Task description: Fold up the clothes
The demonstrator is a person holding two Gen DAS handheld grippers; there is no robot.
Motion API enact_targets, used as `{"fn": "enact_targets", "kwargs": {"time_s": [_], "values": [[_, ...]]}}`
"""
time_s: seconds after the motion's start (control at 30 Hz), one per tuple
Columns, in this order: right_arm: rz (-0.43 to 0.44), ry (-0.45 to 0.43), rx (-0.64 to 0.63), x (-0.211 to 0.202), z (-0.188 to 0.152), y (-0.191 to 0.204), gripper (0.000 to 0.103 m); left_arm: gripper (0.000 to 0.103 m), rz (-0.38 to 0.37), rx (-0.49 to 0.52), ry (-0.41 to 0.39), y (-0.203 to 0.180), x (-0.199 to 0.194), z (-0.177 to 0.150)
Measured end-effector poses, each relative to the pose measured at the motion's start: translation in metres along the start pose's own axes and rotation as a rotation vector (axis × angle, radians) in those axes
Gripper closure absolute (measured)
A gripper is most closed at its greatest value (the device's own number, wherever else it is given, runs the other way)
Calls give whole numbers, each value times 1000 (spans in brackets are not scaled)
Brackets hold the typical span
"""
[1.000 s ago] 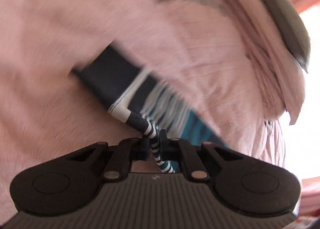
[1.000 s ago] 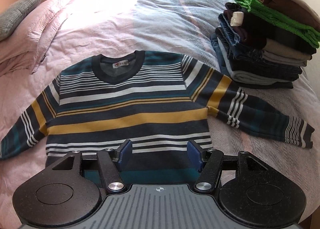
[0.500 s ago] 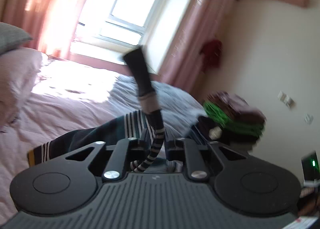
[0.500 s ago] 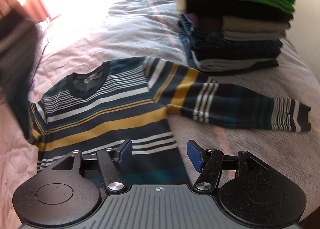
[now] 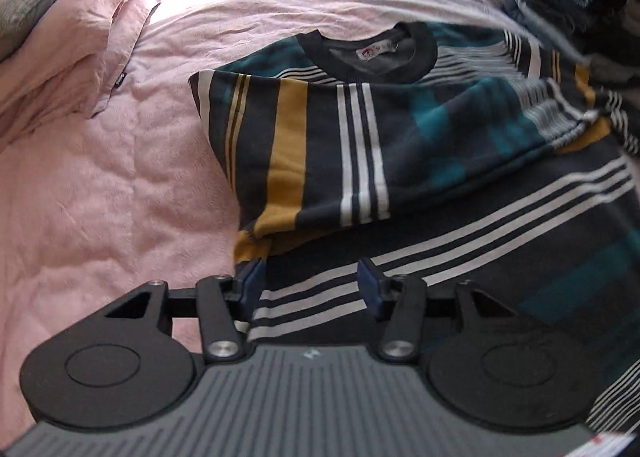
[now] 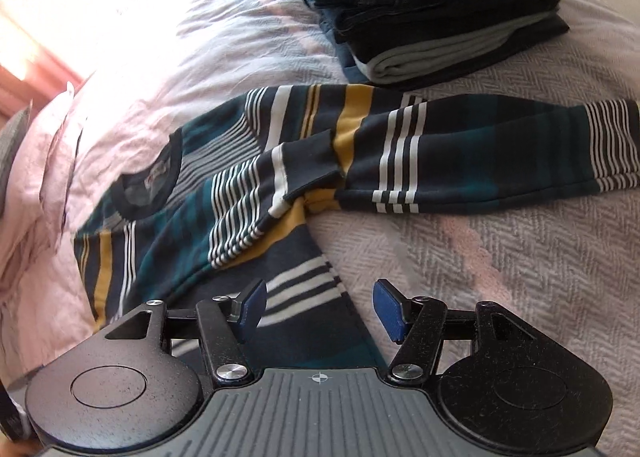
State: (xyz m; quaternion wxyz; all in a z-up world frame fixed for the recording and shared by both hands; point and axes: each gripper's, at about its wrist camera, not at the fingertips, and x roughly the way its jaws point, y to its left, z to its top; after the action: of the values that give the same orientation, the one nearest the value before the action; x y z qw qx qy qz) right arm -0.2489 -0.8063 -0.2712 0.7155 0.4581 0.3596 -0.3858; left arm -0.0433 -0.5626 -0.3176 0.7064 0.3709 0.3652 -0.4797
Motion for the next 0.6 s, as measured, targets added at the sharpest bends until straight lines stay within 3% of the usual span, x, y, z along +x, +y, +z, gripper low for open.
{"fn": "enact_targets", "kwargs": {"time_s": [0.2,0.33,0.47,0.57,0.6], "values": [[166,-60,158,16,7,-14,47,53,132,319,-16,-17,40,-1],[243,-88,253,47,15,-10,56,53,163,355,-46,-10,53,1],[257,-96,311,83,26,-4,57,53,175,435,-84,-12,62,-1],[209,-69,303,110,35,0,62,64,184,520,-95,-15,71,-8],[180,-66,291,116,38,3,83,81,175,536,-100,-15,72,-10]]}}
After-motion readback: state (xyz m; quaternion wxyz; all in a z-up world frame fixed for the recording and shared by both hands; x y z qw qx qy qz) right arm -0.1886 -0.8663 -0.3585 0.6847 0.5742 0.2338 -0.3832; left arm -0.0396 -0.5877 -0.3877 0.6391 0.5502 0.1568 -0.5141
